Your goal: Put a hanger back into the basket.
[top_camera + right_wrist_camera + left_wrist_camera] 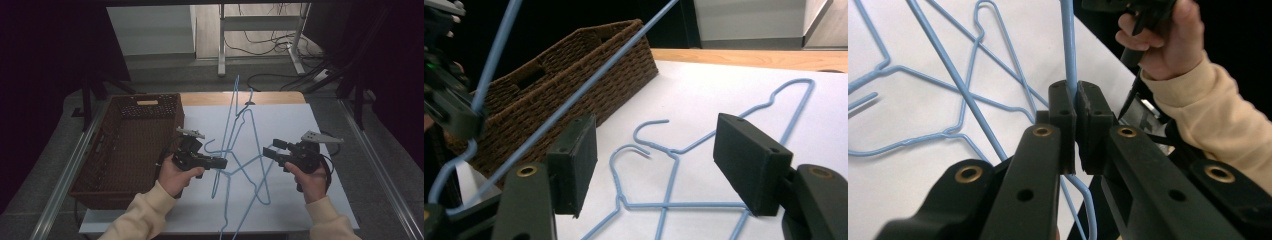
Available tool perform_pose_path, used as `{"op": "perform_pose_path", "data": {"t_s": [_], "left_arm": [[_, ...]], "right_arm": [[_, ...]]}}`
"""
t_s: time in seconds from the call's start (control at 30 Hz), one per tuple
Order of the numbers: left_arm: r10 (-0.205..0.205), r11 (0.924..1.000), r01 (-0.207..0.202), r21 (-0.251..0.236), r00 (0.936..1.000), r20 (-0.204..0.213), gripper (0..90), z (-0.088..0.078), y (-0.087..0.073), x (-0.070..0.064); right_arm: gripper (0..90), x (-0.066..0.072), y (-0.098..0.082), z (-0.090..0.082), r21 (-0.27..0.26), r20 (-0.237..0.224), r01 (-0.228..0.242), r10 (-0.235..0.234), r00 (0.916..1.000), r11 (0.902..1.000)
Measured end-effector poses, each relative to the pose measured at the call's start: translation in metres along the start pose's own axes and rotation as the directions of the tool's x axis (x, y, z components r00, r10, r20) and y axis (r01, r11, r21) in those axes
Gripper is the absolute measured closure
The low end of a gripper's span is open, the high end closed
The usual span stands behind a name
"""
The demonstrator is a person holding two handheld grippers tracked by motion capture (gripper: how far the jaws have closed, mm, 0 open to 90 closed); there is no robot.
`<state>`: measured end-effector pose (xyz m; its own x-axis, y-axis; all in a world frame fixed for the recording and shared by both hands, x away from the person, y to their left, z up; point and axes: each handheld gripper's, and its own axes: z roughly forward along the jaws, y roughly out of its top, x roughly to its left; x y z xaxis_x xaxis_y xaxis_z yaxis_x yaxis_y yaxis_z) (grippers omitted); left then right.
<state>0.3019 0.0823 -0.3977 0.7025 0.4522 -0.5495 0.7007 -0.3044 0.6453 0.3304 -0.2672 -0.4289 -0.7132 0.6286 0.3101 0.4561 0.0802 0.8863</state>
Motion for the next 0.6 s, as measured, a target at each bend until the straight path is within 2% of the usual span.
{"op": "perform_pose_path", "data": {"t_s": [0.03,0.1,0.23,0.4,0.5,0.6], "left_arm": [[-0.001,1.0,0.001,-0.004,1.0,-0.006,86.2,-0.008,0.001,0.001],[0.0,1.0,0.0,-0.006,1.0,-0.008,86.2,-0.011,0.001,0.002],[0.007,0.9999,-0.007,-0.009,0.9998,-0.021,86.0,-0.034,0.002,0.005],[0.009,0.9999,-0.01,-0.013,0.9996,-0.028,86.0,-0.048,0.002,0.006],[0.013,0.9998,-0.014,-0.016,0.9994,-0.031,86.0,-0.064,0.001,0.007],[0.017,0.9997,-0.017,-0.016,0.9994,-0.03,86.0,-0.07,0.001,0.008]], "right_arm": [[34.3,-0.001,0.0,-0.001,0.0,0.004,-0.003,0.003,1.0,1.0],[34.4,-0.002,-0.001,-0.002,0.002,0.006,-0.004,0.004,1.0,1.0],[34.3,-0.006,-0.003,-0.002,0.011,0.012,-0.012,0.011,0.9999,0.9999],[34.3,-0.007,-0.005,0.0,0.022,0.017,-0.015,0.015,0.9997,0.9997],[34.3,-0.008,-0.006,0.001,0.03,0.021,-0.016,0.016,0.9996,0.9994],[34.2,-0.008,-0.007,0.002,0.032,0.023,-0.018,0.017,0.9996,0.9993]]}}
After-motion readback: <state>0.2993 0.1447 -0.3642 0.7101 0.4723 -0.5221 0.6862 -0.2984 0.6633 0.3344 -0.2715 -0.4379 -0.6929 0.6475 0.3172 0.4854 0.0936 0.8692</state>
